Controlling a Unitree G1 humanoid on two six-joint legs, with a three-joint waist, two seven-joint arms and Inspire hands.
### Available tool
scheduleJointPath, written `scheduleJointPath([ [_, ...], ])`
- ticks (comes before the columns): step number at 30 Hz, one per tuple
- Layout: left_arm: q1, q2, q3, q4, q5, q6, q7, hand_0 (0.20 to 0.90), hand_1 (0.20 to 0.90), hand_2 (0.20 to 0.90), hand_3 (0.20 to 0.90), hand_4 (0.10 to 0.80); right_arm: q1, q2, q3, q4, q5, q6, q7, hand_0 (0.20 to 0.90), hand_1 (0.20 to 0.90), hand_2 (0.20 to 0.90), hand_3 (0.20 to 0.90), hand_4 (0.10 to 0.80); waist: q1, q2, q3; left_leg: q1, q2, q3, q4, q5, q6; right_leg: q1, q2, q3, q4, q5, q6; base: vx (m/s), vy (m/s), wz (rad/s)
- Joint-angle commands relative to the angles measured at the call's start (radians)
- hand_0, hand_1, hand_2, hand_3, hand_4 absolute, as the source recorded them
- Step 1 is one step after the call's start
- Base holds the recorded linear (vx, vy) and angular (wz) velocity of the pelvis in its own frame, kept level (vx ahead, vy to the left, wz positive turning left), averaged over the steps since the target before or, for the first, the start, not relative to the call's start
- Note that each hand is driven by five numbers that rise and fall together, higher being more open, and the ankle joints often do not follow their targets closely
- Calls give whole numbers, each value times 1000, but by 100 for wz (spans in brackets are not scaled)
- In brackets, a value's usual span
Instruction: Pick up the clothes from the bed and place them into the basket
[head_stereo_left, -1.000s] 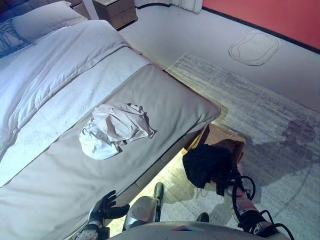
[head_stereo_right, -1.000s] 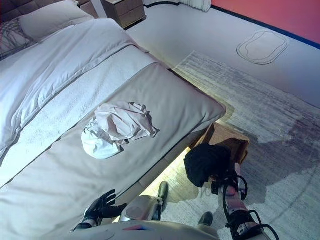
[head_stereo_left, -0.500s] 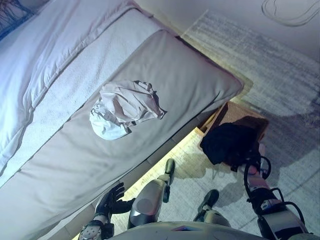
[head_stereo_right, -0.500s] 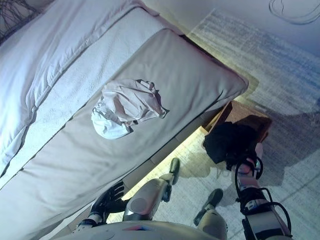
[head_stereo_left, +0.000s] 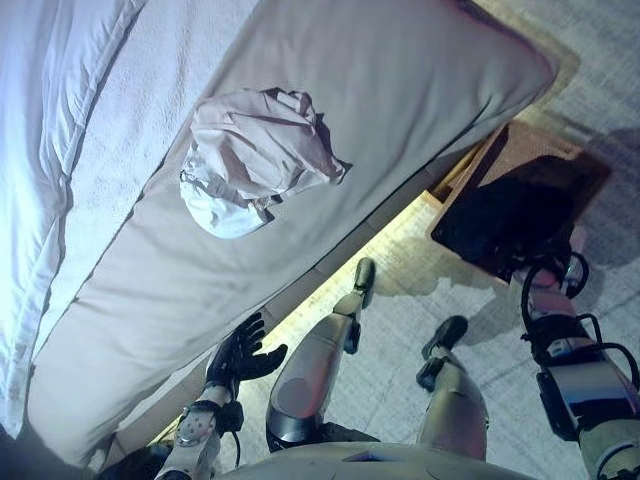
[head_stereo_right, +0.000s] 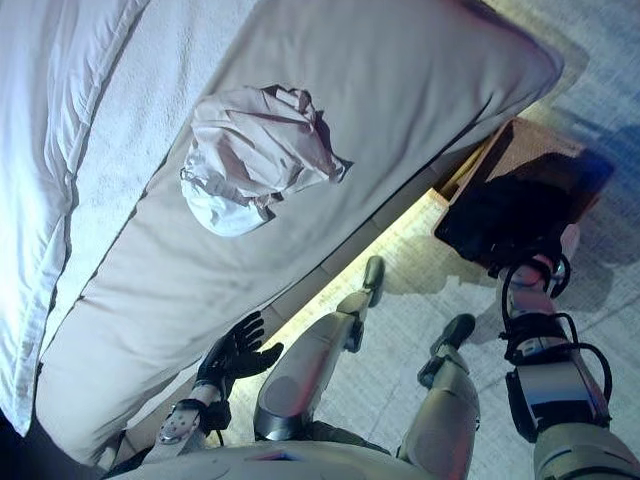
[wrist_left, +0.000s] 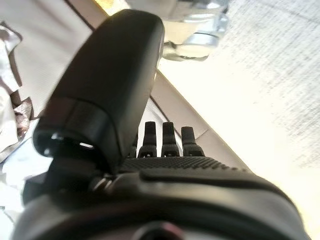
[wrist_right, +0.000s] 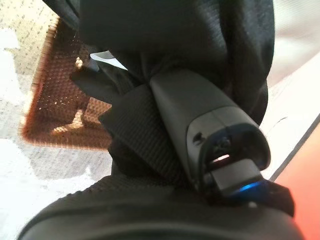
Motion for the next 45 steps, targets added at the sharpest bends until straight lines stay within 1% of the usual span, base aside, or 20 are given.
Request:
scheduleJointPath([
  [1,4,50,-36,-6,-67,-45,26,900,900,900,900,800,-72,-158,-42,-3,46,-54,-158,300,300,300,200,100,-6,38,18,-155,2,-12,120,17,18,-36,-20,5,29,64,-28,-29,-4,5],
  [3,-2,51,-42,-19,-69,-42,26,900,900,900,900,800,-92,-170,-56,30,49,-63,-151,300,300,300,200,100,-7,41,22,-154,-5,-20,130,-11,15,-51,-30,22,55,37,-16,75,-32,5],
  [5,-14,65,-50,-51,-92,-15,29,900,900,900,900,800,-137,-205,-40,45,40,-8,-138,300,300,300,200,100,-6,57,32,-170,-8,-18,142,-10,22,-96,-49,36,90,33,-11,-17,32,7],
  [6,-15,68,-50,-57,-94,-12,28,900,900,900,900,800,-148,-212,-36,47,48,0,-139,300,300,300,200,100,-2,65,33,-186,-3,-13,141,16,30,-116,-51,26,92,58,-19,-40,17,7],
  [7,-21,74,-59,-69,-100,-4,28,900,900,900,900,800,-179,-230,-25,53,97,14,-149,300,300,300,200,100,-4,63,32,-185,-6,-15,147,-10,26,-134,-61,45,113,32,-7,-31,3,3],
  [11,-22,71,-75,-83,-119,-7,23,900,900,900,900,800,-226,-252,-37,89,148,27,-110,300,300,300,200,100,-5,73,32,-203,-6,-10,147,-9,28,-184,-67,64,140,30,-3,13,8,-4],
  [12,-22,70,-78,-86,-127,-8,18,900,900,900,900,800,-239,-257,-33,98,132,27,-103,629,629,629,584,484,-6,77,32,-207,-6,-9,148,-9,28,-198,-66,70,146,30,-4,-92,67,-5],
  [13,-20,70,-79,-91,-131,-7,18,900,900,900,900,800,-253,-266,-26,101,119,33,-108,900,900,900,900,800,-3,87,33,-221,-2,-4,143,18,34,-213,-63,60,140,58,-16,-11,32,-5],
  [14,-19,70,-79,-98,-132,-3,20,900,900,900,900,800,-262,-274,-18,102,117,47,-103,900,900,900,900,800,-7,83,33,-209,-6,-9,147,-10,27,-209,-68,76,151,30,-4,-11,17,-9],
  [18,-24,84,-73,-107,-134,4,9,900,900,900,900,800,-303,-301,4,114,122,103,-88,900,900,900,900,800,-3,88,33,-212,-4,-10,145,-8,28,-236,-81,83,180,26,1,7,-11,-4],
  [20,-24,89,-77,-116,-144,4,-1,900,900,900,900,800,-314,-309,11,129,118,103,-83,900,900,900,900,800,-3,89,33,-211,-5,-11,145,-9,26,-243,-84,86,189,23,2,-54,14,0],
  [21,-26,91,-82,-123,-148,5,-3,900,900,900,900,800,-323,-310,14,131,111,105,-85,900,900,900,900,800,2,97,33,-222,1,-7,136,20,33,-254,-81,71,180,54,-9,-115,36,2],
  [25,-26,94,-88,-141,-164,15,-16,900,900,900,900,800,-344,-317,25,133,109,114,-89,900,900,900,900,800,-2,101,33,-209,1,-6,124,22,29,-249,-78,72,171,59,-9,-14,5,-1],
  [26,-27,94,-87,-143,-169,20,-19,900,900,900,900,800,-347,-322,25,136,119,112,-90,900,900,900,900,800,-5,96,33,-191,-2,-9,121,-2,22,-235,-81,84,175,33,3,65,-31,-3],
  [30,-24,98,-87,-143,-173,23,-27,900,900,900,900,800,-352,-334,15,142,122,103,-85,900,900,900,900,800,-5,103,33,-192,5,-3,106,25,25,-238,-82,68,164,63,-6,-52,16,2],
  [32,-20,97,-89,-135,-177,14,-34,900,900,900,900,800,-350,-335,14,134,136,103,-75,900,900,900,900,800,-9,101,33,-189,5,-4,106,24,23,-236,-80,70,161,65,-6,35,-14,-2],
  [34,-20,92,-86,-135,-181,13,-35,900,900,900,900,800,-344,-331,7,123,145,97,-59,900,900,900,900,800,-14,93,32,-172,0,-10,112,-5,17,-223,-79,83,168,37,3,72,-31,-1],
  [41,-22,96,-61,-146,-190,21,-52,900,900,900,900,800,-260,-272,-26,0,147,14,-33,900,900,900,900,800,-22,67,33,-188,2,-12,213,-60,34,-246,-91,94,263,-2,-17,-23,-12,-1],
  [43,-19,98,-45,-157,-199,26,-43,900,900,900,900,800,-203,-225,-47,-124,178,-123,-23,900,900,900,900,800,-32,52,33,-219,2,-13,320,-117,55,-285,-92,116,369,-43,-38,-63,-9,7],
  [45,-11,91,-28,-150,-181,29,-31,900,900,900,900,800,-165,-187,-55,-218,133,-196,-5,900,900,900,900,800,-41,41,33,-246,2,-16,396,-159,68,-317,-91,137,446,-75,-53,-31,16,10],
])
